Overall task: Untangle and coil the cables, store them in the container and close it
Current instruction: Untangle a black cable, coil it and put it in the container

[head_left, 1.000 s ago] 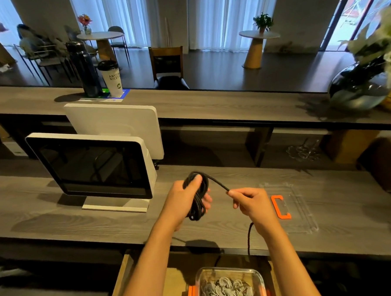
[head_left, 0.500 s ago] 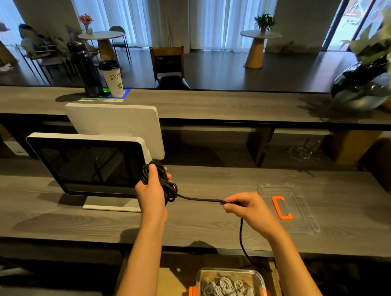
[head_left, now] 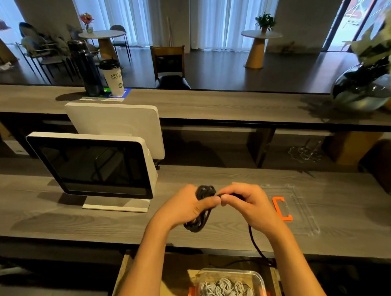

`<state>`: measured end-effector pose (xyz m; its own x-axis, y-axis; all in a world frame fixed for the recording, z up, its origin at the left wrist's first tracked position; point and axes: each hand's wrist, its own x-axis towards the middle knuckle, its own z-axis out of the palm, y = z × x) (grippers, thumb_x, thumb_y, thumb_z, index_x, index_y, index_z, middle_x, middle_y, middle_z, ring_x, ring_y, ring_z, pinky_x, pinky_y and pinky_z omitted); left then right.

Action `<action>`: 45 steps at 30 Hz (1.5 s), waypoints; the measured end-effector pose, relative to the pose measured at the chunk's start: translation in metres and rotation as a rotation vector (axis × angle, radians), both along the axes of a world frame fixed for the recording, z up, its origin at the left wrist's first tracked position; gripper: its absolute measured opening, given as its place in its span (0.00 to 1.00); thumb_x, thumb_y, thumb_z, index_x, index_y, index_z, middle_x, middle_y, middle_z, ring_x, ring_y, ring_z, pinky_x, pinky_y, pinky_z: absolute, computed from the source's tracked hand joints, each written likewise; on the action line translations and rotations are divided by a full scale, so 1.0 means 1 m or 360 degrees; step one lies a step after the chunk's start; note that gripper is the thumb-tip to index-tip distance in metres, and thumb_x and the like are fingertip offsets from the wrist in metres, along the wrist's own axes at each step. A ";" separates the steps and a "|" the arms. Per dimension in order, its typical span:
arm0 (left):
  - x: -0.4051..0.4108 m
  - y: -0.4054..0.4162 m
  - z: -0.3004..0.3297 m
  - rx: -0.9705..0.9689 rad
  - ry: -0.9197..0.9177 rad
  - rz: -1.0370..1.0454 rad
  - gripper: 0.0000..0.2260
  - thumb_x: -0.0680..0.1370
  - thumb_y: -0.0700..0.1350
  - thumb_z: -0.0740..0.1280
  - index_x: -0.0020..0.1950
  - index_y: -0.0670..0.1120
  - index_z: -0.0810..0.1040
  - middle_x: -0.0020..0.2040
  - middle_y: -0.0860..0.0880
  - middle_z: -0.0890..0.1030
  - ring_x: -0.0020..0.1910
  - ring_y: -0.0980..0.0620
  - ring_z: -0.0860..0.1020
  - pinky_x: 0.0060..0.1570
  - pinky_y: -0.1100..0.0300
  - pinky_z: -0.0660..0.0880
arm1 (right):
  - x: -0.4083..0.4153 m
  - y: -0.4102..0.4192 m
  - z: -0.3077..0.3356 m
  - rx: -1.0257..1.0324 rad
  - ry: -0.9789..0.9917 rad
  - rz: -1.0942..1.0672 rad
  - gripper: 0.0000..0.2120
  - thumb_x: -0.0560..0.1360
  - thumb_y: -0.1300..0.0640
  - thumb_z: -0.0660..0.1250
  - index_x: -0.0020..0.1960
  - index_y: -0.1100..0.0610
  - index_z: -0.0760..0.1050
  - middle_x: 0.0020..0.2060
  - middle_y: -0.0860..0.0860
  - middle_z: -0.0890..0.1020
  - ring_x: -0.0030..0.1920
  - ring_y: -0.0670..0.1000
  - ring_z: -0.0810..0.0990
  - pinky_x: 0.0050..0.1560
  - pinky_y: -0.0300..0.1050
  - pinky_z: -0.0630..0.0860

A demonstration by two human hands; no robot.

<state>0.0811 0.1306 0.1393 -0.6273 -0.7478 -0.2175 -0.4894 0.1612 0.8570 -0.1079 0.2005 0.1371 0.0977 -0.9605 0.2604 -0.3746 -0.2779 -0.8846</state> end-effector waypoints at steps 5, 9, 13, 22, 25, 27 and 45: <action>-0.013 0.007 0.002 0.0091 -0.0123 -0.0381 0.20 0.75 0.60 0.71 0.45 0.42 0.79 0.37 0.47 0.78 0.36 0.50 0.76 0.42 0.53 0.73 | 0.006 0.000 0.000 0.0095 -0.0347 -0.0164 0.06 0.73 0.69 0.71 0.43 0.61 0.84 0.36 0.54 0.85 0.37 0.47 0.83 0.40 0.38 0.78; -0.009 0.007 0.001 0.0191 -0.0119 -0.0440 0.15 0.79 0.56 0.68 0.47 0.44 0.83 0.38 0.51 0.82 0.38 0.55 0.80 0.46 0.59 0.75 | 0.004 0.000 0.000 0.0259 -0.0397 -0.0199 0.02 0.71 0.68 0.74 0.40 0.67 0.82 0.28 0.49 0.81 0.28 0.40 0.76 0.30 0.31 0.70; -0.005 0.011 0.000 0.0428 0.0170 -0.0433 0.12 0.83 0.51 0.64 0.43 0.47 0.80 0.34 0.53 0.82 0.33 0.58 0.78 0.40 0.64 0.75 | 0.001 -0.003 -0.003 0.0401 -0.0411 -0.0187 0.04 0.73 0.63 0.74 0.39 0.60 0.83 0.27 0.51 0.77 0.27 0.44 0.69 0.27 0.37 0.64; -0.004 -0.001 -0.017 0.0930 0.0846 0.0750 0.22 0.83 0.55 0.59 0.59 0.38 0.79 0.46 0.40 0.86 0.46 0.43 0.85 0.40 0.52 0.81 | -0.007 -0.008 -0.016 0.0541 -0.0444 -0.0369 0.07 0.78 0.61 0.69 0.48 0.61 0.85 0.25 0.50 0.72 0.24 0.43 0.65 0.24 0.35 0.61; -0.003 -0.009 -0.022 0.1040 0.1081 0.1018 0.21 0.83 0.54 0.59 0.62 0.39 0.78 0.54 0.40 0.85 0.51 0.43 0.85 0.45 0.49 0.81 | -0.008 -0.005 -0.021 0.0553 -0.0381 -0.0390 0.08 0.78 0.58 0.69 0.47 0.59 0.86 0.25 0.49 0.72 0.26 0.43 0.66 0.26 0.34 0.63; -0.002 -0.011 -0.019 0.1164 0.1438 0.1189 0.22 0.84 0.54 0.58 0.66 0.39 0.76 0.57 0.38 0.83 0.54 0.42 0.84 0.48 0.47 0.80 | -0.012 -0.004 -0.024 0.0570 -0.0386 -0.0435 0.08 0.77 0.57 0.70 0.46 0.58 0.86 0.26 0.50 0.73 0.27 0.45 0.67 0.27 0.35 0.63; 0.023 -0.017 -0.010 0.0148 0.0647 0.1453 0.14 0.81 0.55 0.65 0.55 0.45 0.79 0.42 0.50 0.84 0.43 0.57 0.79 0.39 0.61 0.72 | -0.017 0.008 -0.006 0.0340 -0.0363 -0.0275 0.06 0.76 0.65 0.70 0.46 0.60 0.86 0.28 0.46 0.80 0.30 0.40 0.73 0.32 0.33 0.68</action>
<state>0.1039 0.1139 0.1294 0.1383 -0.9708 -0.1961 -0.0598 -0.2058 0.9768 -0.1251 0.2083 0.1313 -0.1083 -0.9929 0.0484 -0.1862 -0.0276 -0.9821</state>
